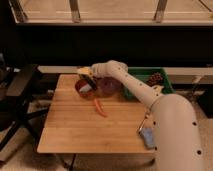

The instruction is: Place brush in plastic cup

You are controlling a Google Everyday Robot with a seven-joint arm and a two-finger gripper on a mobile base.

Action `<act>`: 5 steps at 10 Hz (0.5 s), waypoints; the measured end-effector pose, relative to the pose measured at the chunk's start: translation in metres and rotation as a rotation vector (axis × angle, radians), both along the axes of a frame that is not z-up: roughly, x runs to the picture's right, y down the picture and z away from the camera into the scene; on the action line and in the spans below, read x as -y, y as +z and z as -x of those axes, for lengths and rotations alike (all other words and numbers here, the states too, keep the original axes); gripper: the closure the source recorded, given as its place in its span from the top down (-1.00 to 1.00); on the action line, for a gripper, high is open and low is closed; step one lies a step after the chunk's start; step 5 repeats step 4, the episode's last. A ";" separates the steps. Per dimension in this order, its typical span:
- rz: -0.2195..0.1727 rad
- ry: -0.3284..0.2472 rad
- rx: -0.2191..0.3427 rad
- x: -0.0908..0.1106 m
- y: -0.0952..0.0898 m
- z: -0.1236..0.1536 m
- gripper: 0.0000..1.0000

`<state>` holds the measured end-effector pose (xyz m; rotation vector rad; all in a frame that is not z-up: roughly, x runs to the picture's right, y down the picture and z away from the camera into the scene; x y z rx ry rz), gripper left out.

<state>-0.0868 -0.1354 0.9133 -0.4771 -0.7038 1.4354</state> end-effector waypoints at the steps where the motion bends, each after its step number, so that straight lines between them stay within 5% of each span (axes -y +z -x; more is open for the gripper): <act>1: -0.029 0.012 -0.009 0.009 -0.014 -0.011 0.60; 3: -0.082 0.043 -0.037 0.022 -0.037 -0.040 0.60; 5: -0.091 0.047 -0.042 0.023 -0.041 -0.044 0.60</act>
